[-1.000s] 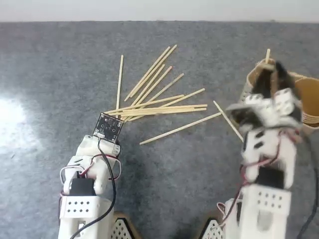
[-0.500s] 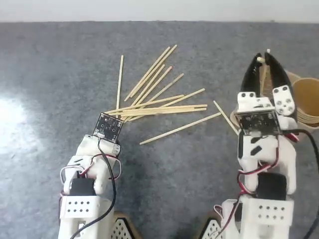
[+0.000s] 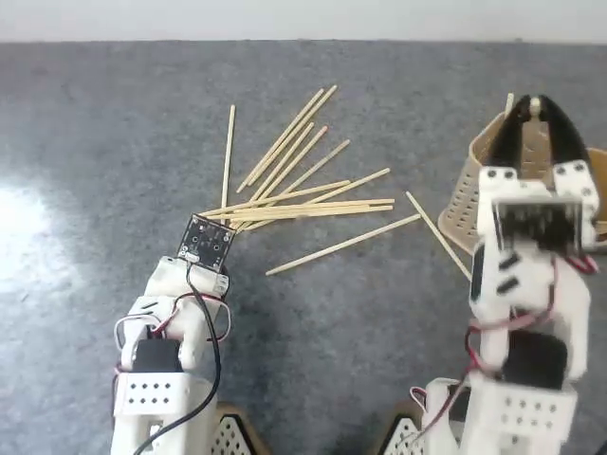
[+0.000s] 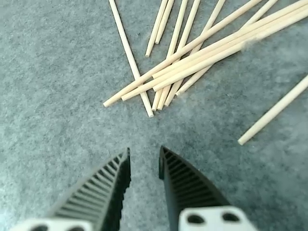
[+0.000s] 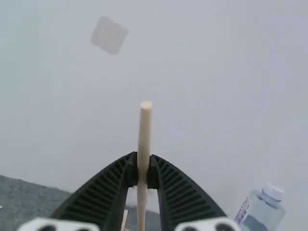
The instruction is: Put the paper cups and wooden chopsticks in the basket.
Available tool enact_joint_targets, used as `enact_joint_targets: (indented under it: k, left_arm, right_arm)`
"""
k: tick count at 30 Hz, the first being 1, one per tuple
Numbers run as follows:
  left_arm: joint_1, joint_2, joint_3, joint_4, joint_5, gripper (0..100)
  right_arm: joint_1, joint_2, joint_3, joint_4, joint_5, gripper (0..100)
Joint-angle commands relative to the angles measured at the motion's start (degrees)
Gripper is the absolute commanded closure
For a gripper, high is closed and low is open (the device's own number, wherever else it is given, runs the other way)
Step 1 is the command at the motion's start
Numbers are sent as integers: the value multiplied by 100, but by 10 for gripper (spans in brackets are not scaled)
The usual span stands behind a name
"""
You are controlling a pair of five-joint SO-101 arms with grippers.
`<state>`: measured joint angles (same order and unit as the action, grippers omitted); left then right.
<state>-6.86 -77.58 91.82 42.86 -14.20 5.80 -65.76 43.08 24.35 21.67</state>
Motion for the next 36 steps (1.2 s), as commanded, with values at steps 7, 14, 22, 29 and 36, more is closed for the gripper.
enact_joint_targets:
  k: [7,14,22,29,36]
  left_arm:
    - [-9,-35,-22,-132,35,900]
    - [-9,-35,-22,-132,35,900]
    - [-9,-35,-22,-141,35,900]
    - [-9,-35,-22,-141,35,900]
    - [-9,-35,-22,-141,35,900]
  right_arm:
    - [787,1938,-905,-224,-1029,992]
    - [831,3442,-1714,-207,-1240,991]
    - [954,5086,-2866,734,-1468,991]
    - [1059,5121,-3481,1780,-1477,720]
    - [1051,4277,-3499,2053,-1451,734]
